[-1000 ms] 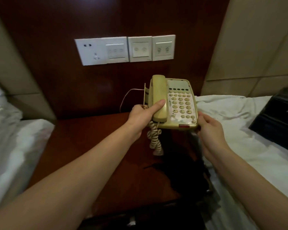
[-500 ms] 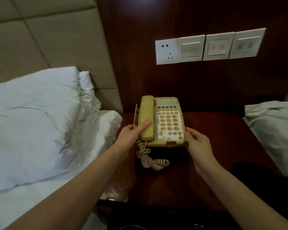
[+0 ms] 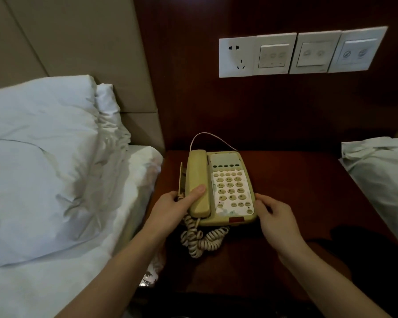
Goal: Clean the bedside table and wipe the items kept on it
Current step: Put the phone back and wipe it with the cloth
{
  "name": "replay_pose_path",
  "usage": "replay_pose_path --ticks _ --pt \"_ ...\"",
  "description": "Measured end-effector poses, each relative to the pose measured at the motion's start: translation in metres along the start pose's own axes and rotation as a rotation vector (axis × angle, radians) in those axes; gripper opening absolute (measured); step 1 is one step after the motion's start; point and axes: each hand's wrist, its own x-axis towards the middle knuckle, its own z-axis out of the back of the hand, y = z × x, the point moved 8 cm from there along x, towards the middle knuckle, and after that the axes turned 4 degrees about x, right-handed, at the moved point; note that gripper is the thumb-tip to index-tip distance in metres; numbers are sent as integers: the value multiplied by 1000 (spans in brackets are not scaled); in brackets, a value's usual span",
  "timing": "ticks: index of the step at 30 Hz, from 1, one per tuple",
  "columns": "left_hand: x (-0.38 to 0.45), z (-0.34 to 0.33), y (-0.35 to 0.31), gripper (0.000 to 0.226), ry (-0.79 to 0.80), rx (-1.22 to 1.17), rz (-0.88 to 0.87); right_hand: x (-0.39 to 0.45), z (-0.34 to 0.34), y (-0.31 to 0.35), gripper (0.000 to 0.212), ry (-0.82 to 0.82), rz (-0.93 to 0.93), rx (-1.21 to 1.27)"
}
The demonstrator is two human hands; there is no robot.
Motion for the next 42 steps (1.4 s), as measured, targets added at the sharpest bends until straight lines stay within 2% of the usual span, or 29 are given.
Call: replay_pose_path --ticks 3,6,11,14,18,22,26,28,30,33,35,38,40,42 --pt "-16 -2 8 85 19 -58 44 -13 2 4 40 12 20 -48" --pt "-39 -9 16 75 57 -144 104 -30 5 6 38 19 52 -58" --pt "-46 -14 32 96 57 -144 122 -40 7 -4 37 37 55 -56" --pt "-45 -14 34 101 13 -54 86 -38 6 -12 37 28 72 -131" --pt "-46 -10 33 92 -61 164 14 -38 4 -15 37 25 107 -234" --pt "-43 -7 32 106 -122 326 -40 -38 6 -11 38 25 119 -268" --pt "-47 -6 26 106 -135 317 -47 -47 17 -6 37 130 185 -316" --pt "-51 -4 18 106 -197 280 -107 -56 46 0 33 65 285 -482" --pt "-53 -5 5 91 -243 325 -207 -60 90 0 29 -113 395 -742" --pt "-53 -9 -9 80 -286 403 -271 -51 147 -26 38 -277 322 -1054" --pt "-52 -9 -12 84 -309 421 -268 -45 163 -45 37 -290 273 -1127" --pt "-52 -10 -11 80 -270 348 -250 -39 163 -58 55 -245 297 -1155" --pt "-54 -10 -12 76 -257 307 -264 -35 170 -58 63 -275 270 -1116" --pt "-56 -9 -16 75 -255 299 -264 -34 175 -54 61 -332 264 -1127"
